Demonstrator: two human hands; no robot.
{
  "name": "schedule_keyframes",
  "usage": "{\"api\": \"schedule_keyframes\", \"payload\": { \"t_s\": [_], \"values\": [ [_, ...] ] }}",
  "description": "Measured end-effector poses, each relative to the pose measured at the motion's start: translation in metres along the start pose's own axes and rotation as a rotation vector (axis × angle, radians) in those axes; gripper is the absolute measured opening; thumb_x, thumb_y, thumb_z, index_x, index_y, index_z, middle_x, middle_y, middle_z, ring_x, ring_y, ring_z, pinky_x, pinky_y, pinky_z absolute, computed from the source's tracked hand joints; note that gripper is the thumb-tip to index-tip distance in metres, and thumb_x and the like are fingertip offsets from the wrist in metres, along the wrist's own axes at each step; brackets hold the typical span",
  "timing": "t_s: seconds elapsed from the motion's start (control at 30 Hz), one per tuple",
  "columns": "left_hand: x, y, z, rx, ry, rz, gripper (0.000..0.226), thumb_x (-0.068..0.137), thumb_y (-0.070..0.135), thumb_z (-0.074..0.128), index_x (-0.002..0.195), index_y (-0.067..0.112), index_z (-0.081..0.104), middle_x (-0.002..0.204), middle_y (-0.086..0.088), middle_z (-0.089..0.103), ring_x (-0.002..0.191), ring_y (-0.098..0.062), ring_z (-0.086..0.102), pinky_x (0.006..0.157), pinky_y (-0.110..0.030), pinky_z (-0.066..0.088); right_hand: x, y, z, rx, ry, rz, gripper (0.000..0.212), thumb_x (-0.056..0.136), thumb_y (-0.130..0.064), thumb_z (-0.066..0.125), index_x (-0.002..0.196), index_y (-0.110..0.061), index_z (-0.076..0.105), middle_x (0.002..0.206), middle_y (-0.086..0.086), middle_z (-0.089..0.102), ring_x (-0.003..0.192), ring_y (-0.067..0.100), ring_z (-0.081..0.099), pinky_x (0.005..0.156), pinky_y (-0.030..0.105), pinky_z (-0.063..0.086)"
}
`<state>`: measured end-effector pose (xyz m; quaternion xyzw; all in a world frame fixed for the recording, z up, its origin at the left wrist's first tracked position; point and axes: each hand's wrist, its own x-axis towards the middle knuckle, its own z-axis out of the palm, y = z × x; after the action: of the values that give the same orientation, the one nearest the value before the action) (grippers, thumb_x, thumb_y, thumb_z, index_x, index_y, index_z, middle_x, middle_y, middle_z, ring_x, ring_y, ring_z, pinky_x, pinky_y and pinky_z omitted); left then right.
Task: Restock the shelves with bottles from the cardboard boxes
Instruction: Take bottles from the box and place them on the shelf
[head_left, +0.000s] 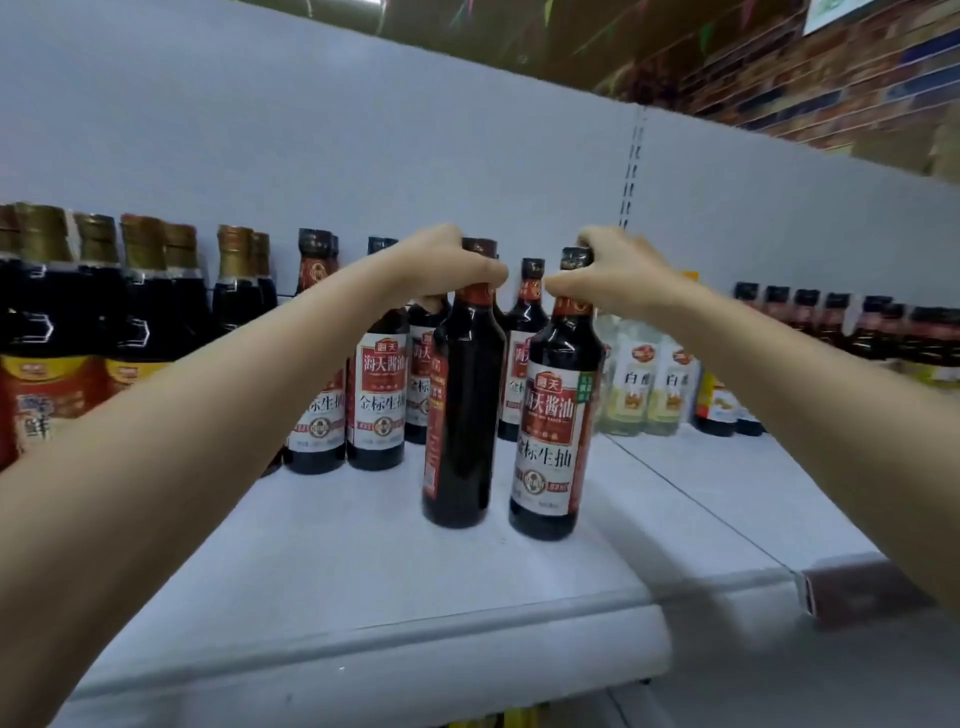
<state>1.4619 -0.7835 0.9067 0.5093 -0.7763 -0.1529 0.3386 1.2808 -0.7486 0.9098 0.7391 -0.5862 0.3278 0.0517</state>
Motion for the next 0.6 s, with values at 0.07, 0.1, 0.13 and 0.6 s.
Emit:
{"api": "schedule_keyframes", "payload": {
  "t_s": [0.07, 0.1, 0.13, 0.6],
  "values": [
    [-0.003, -0.009, 0.002, -0.114, -0.008, -0.014, 0.018, 0.088, 0.028, 0.06, 0.096, 0.013, 0.056, 0.085, -0.006, 0.055, 0.076, -0.019, 0.051, 0.065, -0.027, 0.044, 0.004, 0.012, 0.004, 0.036, 0.009, -0.033, 0.024, 0.085, -0.031, 0.063, 0.078, -0.019, 0.044, 0.073, -0.003, 0.046, 0.064, 0.013, 0.042, 0.052, 0.028, 0.03],
    [-0.004, -0.013, 0.002, -0.165, -0.005, -0.023, 0.018, 0.089, 0.028, 0.061, 0.099, 0.013, 0.056, 0.088, -0.005, 0.057, 0.078, -0.018, 0.052, 0.07, -0.028, 0.045, 0.006, 0.016, 0.006, 0.058, 0.013, -0.05, 0.023, 0.086, -0.03, 0.062, 0.079, -0.018, 0.044, 0.073, -0.003, 0.046, 0.064, 0.013, 0.042, 0.052, 0.028, 0.03],
    [-0.006, -0.015, 0.002, -0.204, -0.003, -0.034, 0.021, 0.089, 0.028, 0.062, 0.102, 0.014, 0.057, 0.091, -0.003, 0.058, 0.079, -0.016, 0.052, 0.077, -0.029, 0.047, 0.008, 0.02, 0.009, 0.083, 0.019, -0.063, 0.022, 0.086, -0.029, 0.062, 0.082, -0.016, 0.045, 0.074, -0.002, 0.046, 0.065, 0.013, 0.043, 0.053, 0.028, 0.031],
    [-0.034, -0.009, -0.002, -0.309, 0.082, -0.078, 0.063, 0.082, 0.036, 0.066, 0.132, 0.005, 0.046, 0.131, -0.008, 0.053, 0.119, -0.023, 0.052, 0.109, -0.04, 0.038, 0.001, 0.021, 0.017, 0.04, 0.102, -0.091, 0.037, 0.088, -0.042, 0.062, 0.115, -0.02, 0.05, 0.093, 0.001, 0.06, 0.087, 0.023, 0.061, 0.081, 0.045, 0.054]
  ]
}}
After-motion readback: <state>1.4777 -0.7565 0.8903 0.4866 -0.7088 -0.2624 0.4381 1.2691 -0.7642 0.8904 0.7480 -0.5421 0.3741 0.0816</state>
